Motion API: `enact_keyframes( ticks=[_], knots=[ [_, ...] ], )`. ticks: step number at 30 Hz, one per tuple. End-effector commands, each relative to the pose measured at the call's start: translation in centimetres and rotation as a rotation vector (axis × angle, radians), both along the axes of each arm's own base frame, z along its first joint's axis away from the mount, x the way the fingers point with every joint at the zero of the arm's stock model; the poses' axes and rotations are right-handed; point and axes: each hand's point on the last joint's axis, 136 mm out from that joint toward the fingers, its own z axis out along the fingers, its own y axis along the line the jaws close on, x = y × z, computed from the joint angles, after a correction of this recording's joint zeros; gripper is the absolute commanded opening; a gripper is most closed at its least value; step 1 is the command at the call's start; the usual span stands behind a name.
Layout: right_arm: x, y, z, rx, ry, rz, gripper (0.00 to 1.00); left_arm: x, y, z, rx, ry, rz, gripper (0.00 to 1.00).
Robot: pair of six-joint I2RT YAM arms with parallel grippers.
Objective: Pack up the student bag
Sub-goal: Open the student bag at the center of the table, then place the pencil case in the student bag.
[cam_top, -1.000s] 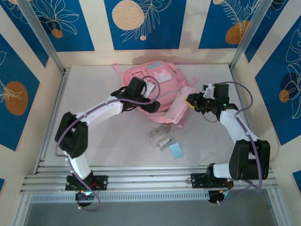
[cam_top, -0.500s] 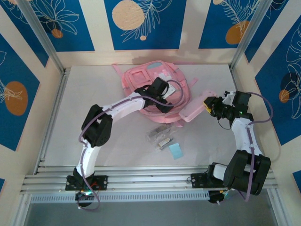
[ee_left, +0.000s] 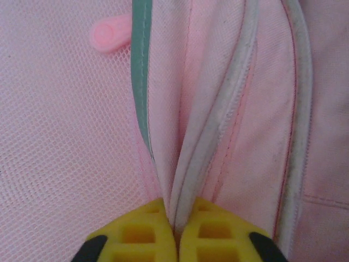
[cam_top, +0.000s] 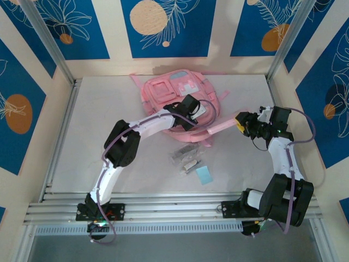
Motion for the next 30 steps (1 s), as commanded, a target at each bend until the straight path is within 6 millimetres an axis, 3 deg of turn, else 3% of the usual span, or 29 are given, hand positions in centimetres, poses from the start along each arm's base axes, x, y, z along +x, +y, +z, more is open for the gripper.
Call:
enact_keyframes(
  ticks=[1, 10, 19, 23, 30],
  knots=[
    [-0.3, 0.4, 1.3, 0.020, -0.045, 0.024, 0.38, 0.2, 1.1, 1.8, -0.049, 0.042, 0.041, 0.00],
    [-0.3, 0.6, 0.6, 0.023, -0.044, 0.036, 0.31, 0.8, 2.0, 6.4, -0.251, 0.106, 0.116, 0.00],
    [-1.0, 0.9, 2.9, -0.019, -0.107, 0.047, 0.32, 1.8, 3.0, 14.2, -0.572, 0.209, 0.188, 0.00],
    [0.4, 3.3, 3.6, 0.001, -0.155, 0.091, 0.31, 1.3, 2.0, 18.3, -0.685, 0.250, 0.150, 0.00],
    [5.2, 8.7, 4.7, 0.000, -0.244, 0.163, 0.30, 0.6, 1.3, 22.1, -0.785, 0.272, 0.117, 0.00]
  ],
)
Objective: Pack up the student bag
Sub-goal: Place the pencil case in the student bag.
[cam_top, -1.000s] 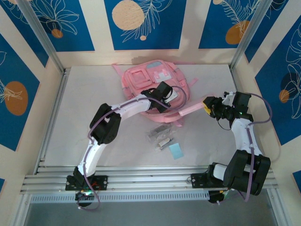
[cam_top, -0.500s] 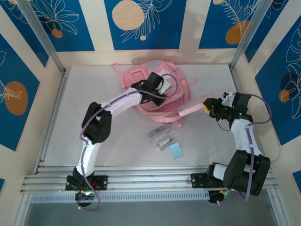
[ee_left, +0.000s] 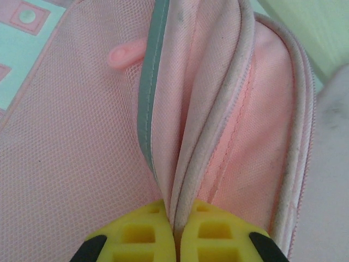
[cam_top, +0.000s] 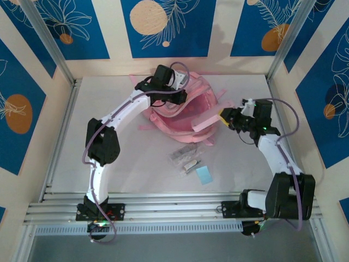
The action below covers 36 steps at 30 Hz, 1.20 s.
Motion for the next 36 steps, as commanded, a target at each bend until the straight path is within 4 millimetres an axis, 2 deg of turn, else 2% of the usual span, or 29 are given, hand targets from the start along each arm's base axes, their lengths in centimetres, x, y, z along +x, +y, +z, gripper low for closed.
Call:
enact_keyframes(
  ticks=[1, 6, 8, 12, 17, 23, 26, 27, 29, 32, 36],
  knots=[
    [3.7, 1.7, 3.1, 0.029, -0.139, -0.010, 0.30, -1.6, -1.0, 8.6, -0.177, -0.078, -0.044, 0.00],
    [7.0, 5.4, 2.9, 0.095, -0.187, 0.030, 0.29, -1.2, -0.8, 10.1, -0.207, -0.100, -0.025, 0.00],
    [8.1, 7.0, 2.2, 0.121, -0.194, 0.050, 0.29, -0.8, -0.7, 10.6, -0.223, -0.102, -0.015, 0.00],
    [10.1, 9.7, 0.0, 0.171, -0.186, 0.072, 0.29, -0.4, -0.4, 11.3, -0.257, -0.102, -0.009, 0.00],
    [13.2, 12.8, -2.5, 0.254, -0.193, 0.112, 0.29, -0.8, -0.7, 11.7, -0.275, -0.094, -0.033, 0.00],
    [17.4, 15.2, -6.0, 0.266, -0.114, 0.047, 0.30, -1.2, -0.6, 11.5, -0.271, -0.086, -0.046, 0.00],
    [19.0, 16.4, -6.8, 0.278, -0.040, 0.028, 0.34, -1.2, -0.4, 11.5, -0.268, -0.093, -0.034, 0.00],
    [19.1, 16.5, -6.8, 0.275, -0.019, 0.024, 0.39, -1.0, -0.3, 11.4, -0.263, -0.097, -0.024, 0.00],
    [18.8, 16.3, -7.1, 0.252, 0.046, 0.002, 0.57, -0.5, 0.2, 11.0, -0.252, -0.103, 0.006, 0.00],
    [16.9, 14.9, -7.8, 0.192, 0.156, -0.038, 0.73, 0.3, 1.0, 10.5, -0.270, -0.091, 0.049, 0.00],
    [13.7, 12.8, -7.0, 0.131, 0.218, -0.018, 0.85, 1.1, 2.0, 10.1, -0.281, -0.103, 0.091, 0.00]
  ],
)
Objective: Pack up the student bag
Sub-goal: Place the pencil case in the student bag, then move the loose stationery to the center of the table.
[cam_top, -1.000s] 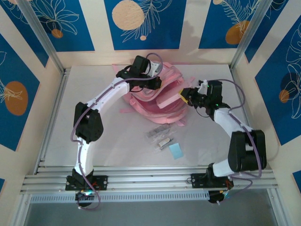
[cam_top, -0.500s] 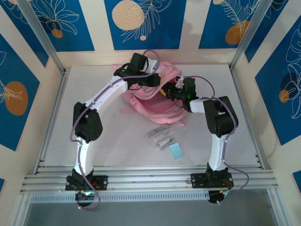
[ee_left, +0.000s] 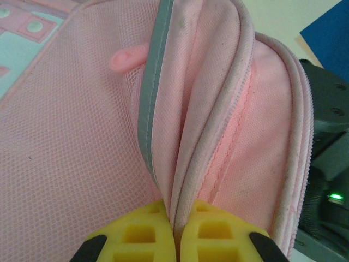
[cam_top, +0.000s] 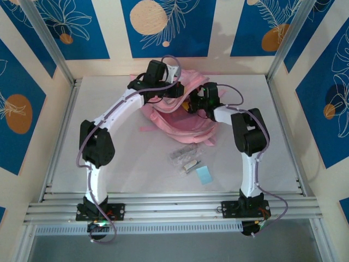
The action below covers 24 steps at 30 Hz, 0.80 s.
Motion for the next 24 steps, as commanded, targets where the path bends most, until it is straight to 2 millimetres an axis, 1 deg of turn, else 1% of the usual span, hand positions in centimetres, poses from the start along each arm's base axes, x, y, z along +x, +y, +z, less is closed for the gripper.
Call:
enact_keyframes(
  ticks=[1, 4, 7, 11, 14, 16, 19, 24],
  knots=[
    [-3.2, -2.9, 0.9, -0.082, 0.076, -0.002, 0.86, 0.3, 0.6, 6.4, -0.121, -0.133, 0.024, 0.00],
    [-6.8, -4.4, 1.9, -0.164, 0.086, 0.053, 0.87, 0.4, 0.6, 6.2, -0.121, -0.136, 0.025, 0.00],
    [-11.1, -5.4, 2.1, -0.264, 0.099, 0.132, 0.87, 0.5, 0.6, 5.8, -0.121, -0.132, 0.023, 0.00],
    [-17.7, -6.1, 1.4, -0.395, 0.138, 0.238, 0.87, 0.5, 0.7, 5.3, -0.125, -0.131, 0.024, 0.00],
    [-22.4, -6.3, 0.2, -0.506, 0.184, 0.306, 0.87, 0.3, 0.6, 5.0, -0.133, -0.125, 0.019, 0.00],
    [-25.0, -6.5, -0.7, -0.571, 0.231, 0.326, 0.86, 0.1, 0.6, 4.7, -0.143, -0.115, 0.022, 0.00],
    [-27.8, -6.3, -2.1, -0.648, 0.296, 0.334, 0.86, -0.2, 0.6, 4.4, -0.164, -0.107, 0.024, 0.00],
    [-31.4, -4.8, -4.2, -0.719, 0.403, 0.346, 0.84, -0.6, 0.9, 3.9, -0.161, -0.098, 0.032, 0.00]
  ],
)
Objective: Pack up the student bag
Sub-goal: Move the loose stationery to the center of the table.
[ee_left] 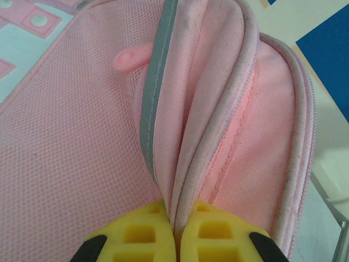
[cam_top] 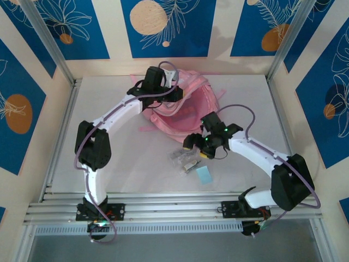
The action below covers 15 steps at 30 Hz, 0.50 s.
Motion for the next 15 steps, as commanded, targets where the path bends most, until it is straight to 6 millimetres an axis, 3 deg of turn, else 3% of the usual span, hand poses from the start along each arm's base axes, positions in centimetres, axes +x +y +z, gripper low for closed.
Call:
enact_keyframes(
  ticks=[1, 4, 7, 12, 15],
  knots=[
    [-2.8, -0.8, -2.1, -0.126, 0.090, -0.052, 0.84, -0.3, 0.6, 5.6, -0.102, -0.103, 0.009, 0.00],
    [-3.8, 0.4, -3.2, -0.132, 0.128, -0.061, 0.82, -0.6, 0.8, 5.4, -0.101, -0.102, 0.013, 0.00],
    [-3.5, 1.7, -3.5, -0.137, 0.095, -0.063, 0.78, -0.8, 1.0, 5.1, -0.100, -0.101, 0.015, 0.00],
    [-0.7, 2.4, -3.3, -0.218, -0.031, 0.027, 0.73, -1.0, 1.1, 4.6, -0.091, -0.097, 0.011, 0.00],
    [1.7, 1.4, -3.3, -0.367, -0.131, 0.123, 0.75, -1.2, 1.1, 4.3, -0.090, -0.092, 0.003, 0.00]
  ],
)
